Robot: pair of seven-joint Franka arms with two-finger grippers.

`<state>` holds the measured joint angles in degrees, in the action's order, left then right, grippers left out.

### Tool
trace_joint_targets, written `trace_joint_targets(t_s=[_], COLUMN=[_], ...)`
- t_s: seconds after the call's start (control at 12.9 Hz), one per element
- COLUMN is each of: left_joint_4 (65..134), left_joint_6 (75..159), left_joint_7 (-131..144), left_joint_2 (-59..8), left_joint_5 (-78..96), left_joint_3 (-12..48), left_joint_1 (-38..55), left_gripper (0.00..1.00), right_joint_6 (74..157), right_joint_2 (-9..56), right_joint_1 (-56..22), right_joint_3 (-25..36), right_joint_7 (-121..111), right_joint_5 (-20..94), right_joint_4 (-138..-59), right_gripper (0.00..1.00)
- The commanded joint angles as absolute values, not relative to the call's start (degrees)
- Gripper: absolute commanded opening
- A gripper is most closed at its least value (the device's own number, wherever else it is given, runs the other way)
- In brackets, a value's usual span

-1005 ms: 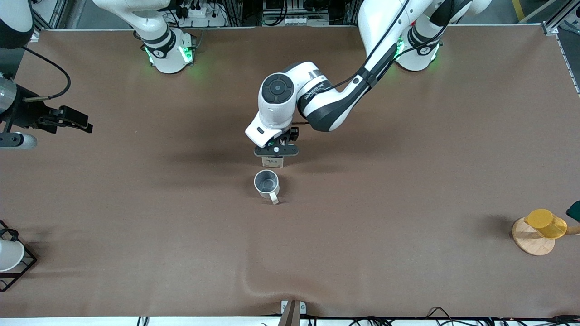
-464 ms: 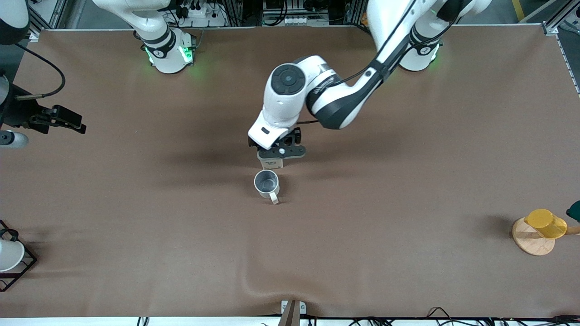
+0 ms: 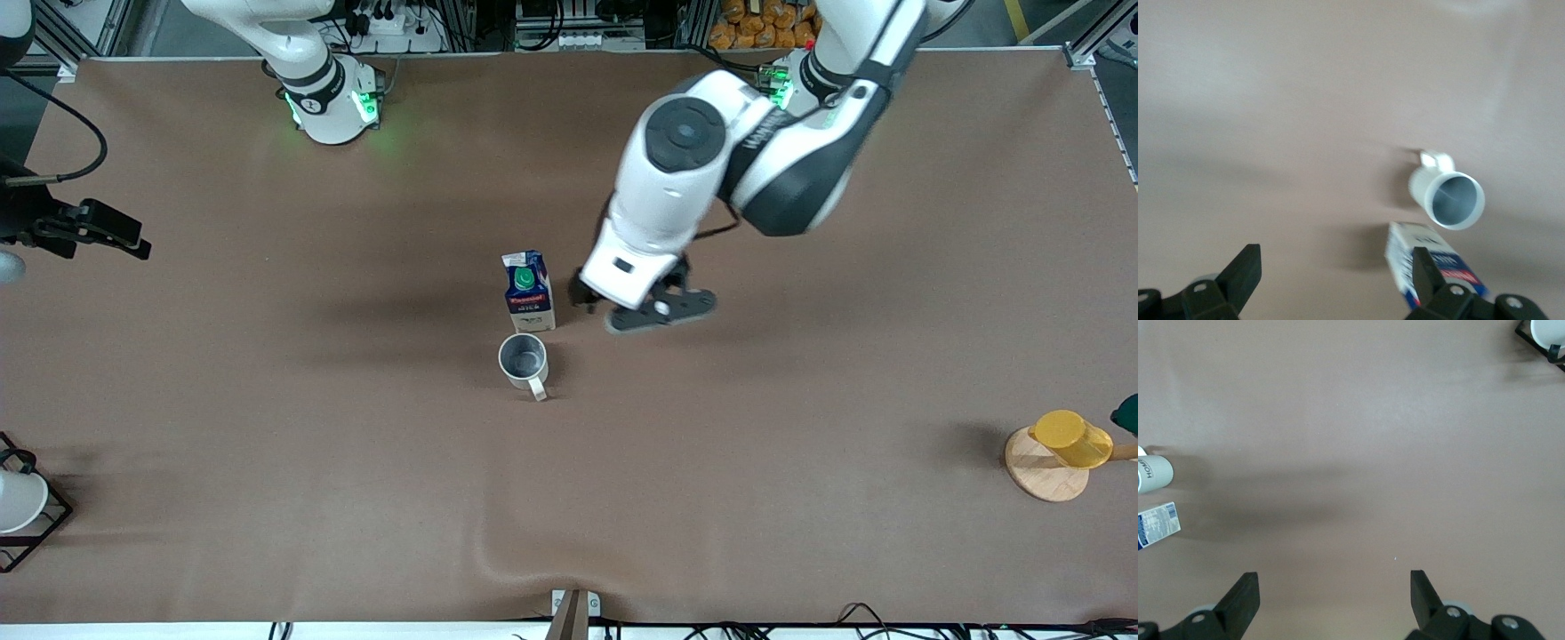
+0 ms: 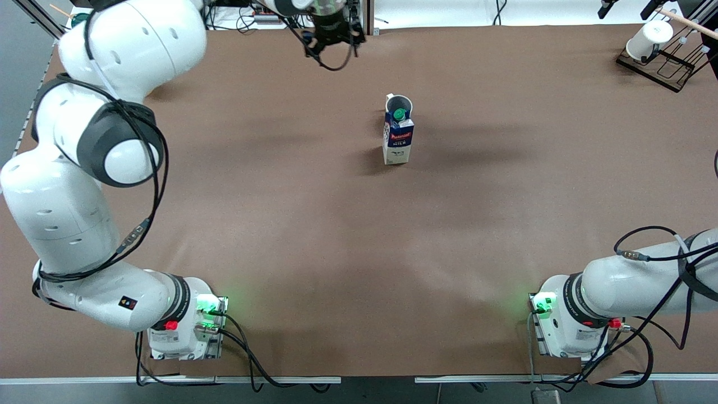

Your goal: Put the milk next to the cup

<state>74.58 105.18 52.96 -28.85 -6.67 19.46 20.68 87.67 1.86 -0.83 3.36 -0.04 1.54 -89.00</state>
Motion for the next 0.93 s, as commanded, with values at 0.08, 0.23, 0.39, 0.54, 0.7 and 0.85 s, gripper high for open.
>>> trace_joint_targets(t_s=[0.08,0.23,0.39,0.54,0.7,0.85], left_joint_4=[80.4,85.1,87.5,87.9,88.2,91.4], left_joint_6=[101.8,101.9,102.0,102.0,101.9,101.9], left_joint_7=[44.7,42.4,41.2,41.6,40.7,39.6], left_joint_2=[-23.3,-19.2,-16.8,-15.4,-13.1,-10.0], left_joint_5=[-7.9,-11.4,-11.8,-11.8,-11.8,-11.8], left_joint_3=[19.6,20.2,20.2,20.2,20.4,20.7], left_joint_1=[11.2,6.2,3.2,1.4,-0.6,-1.1], left_gripper=[1.0,1.0,1.0,1.0,1.0,1.0], right_joint_6=[86.6,86.7,86.6,86.6,86.6,86.6], right_joint_2=[1.1,1.1,1.0,1.0,1.0,1.0], right_joint_1=[0.3,0.1,0.0,-0.1,-0.1,-0.1], right_joint_3=[3.2,3.1,3.1,2.9,2.9,2.9], right_joint_7=[0.1,0.0,0.0,0.0,0.0,0.0], right_joint_5=[0.8,0.8,0.8,0.8,0.8,0.8], right_joint_4=[-89.5,-89.5,-89.6,-89.5,-89.5,-89.5], right_gripper=[1.0,1.0,1.0,1.0,1.0,1.0])
